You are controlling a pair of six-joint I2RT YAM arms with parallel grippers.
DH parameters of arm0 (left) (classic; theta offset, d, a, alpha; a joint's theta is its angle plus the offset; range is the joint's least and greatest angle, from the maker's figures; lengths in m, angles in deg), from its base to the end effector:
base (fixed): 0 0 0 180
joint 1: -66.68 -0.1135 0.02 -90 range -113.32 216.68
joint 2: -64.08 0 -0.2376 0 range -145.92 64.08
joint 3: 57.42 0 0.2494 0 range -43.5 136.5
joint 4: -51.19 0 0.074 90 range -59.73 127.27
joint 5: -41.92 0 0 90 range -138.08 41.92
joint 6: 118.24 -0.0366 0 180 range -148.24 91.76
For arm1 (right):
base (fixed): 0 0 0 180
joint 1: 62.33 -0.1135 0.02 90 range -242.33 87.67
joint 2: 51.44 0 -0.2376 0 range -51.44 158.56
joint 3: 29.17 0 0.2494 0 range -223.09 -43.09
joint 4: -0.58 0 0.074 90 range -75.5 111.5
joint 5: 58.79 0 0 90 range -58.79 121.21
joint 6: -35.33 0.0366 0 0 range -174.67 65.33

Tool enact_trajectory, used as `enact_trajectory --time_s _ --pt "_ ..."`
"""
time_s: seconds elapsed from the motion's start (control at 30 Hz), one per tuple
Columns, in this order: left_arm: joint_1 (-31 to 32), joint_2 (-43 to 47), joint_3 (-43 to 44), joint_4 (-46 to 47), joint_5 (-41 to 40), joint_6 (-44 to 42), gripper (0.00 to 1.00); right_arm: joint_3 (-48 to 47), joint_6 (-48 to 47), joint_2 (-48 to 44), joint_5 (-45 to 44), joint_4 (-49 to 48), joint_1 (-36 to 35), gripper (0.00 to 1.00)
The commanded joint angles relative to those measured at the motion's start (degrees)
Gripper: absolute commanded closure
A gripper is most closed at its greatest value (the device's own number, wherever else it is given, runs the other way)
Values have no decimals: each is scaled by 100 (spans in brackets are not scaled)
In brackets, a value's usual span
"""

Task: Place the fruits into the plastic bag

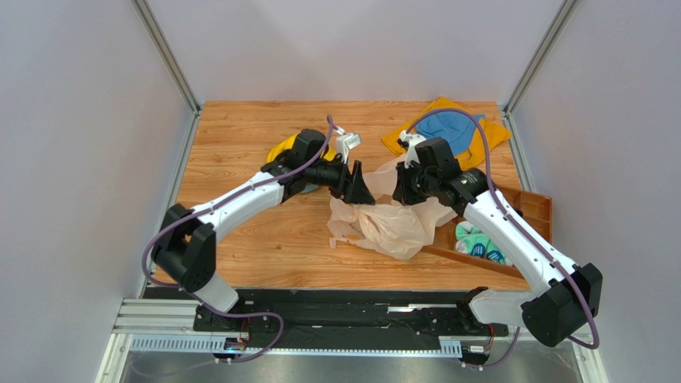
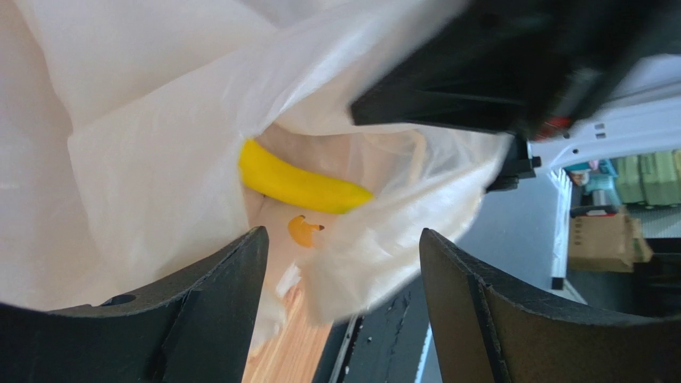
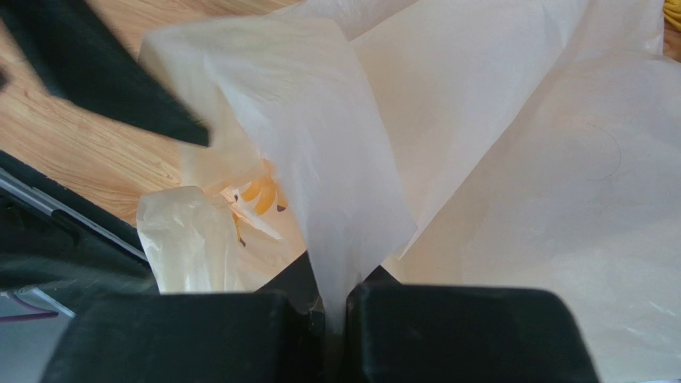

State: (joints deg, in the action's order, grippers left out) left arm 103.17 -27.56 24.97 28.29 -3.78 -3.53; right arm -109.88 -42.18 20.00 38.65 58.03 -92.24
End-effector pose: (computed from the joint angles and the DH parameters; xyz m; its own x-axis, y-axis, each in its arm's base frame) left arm 0.2724 -0.2333 0.2576 -0.7653 0.1939 -0.6138 0.6397 0.3355 -0.6915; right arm 0.2265 0.1358 0.2967 -0.7538 -0.1862 -0.6301 -0.4161 0.8775 0.2384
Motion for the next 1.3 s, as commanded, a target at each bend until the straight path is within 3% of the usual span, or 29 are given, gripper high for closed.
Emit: enact_trajectory --time_s 0.0,0.1,0.2,0.33,0.47,0.97,1.13,1.23,1.27 --pt "104 1434 -464 912 -8 -642 22 -36 87 124 -182 -204 21 100" --pt "104 2260 -992 1214 -586 -888 20 -72 122 160 -199 -204 29 100" --pt "95 2824 -1414 924 -1833 -1038 15 -124 131 169 -173 -204 29 100" --pt "95 2941 -1792 414 -2477 -1144 11 -142 96 142 -147 -240 29 100" --pt "86 2468 -1890 46 -2987 -969 11 -133 52 133 2 -275 29 100" --pt "86 1299 -2092 783 -2926 -836 13 -133 -10 -34 82 -248 29 100" --pt "86 1008 -2092 1256 -2769 -827 21 -194 -71 -42 82 -196 29 100" --pt "95 928 -2109 1555 -2488 -801 37 -195 -89 -34 64 -161 29 100" --pt "86 937 -2118 1617 -2435 -792 50 -186 -80 -34 56 -160 29 100"
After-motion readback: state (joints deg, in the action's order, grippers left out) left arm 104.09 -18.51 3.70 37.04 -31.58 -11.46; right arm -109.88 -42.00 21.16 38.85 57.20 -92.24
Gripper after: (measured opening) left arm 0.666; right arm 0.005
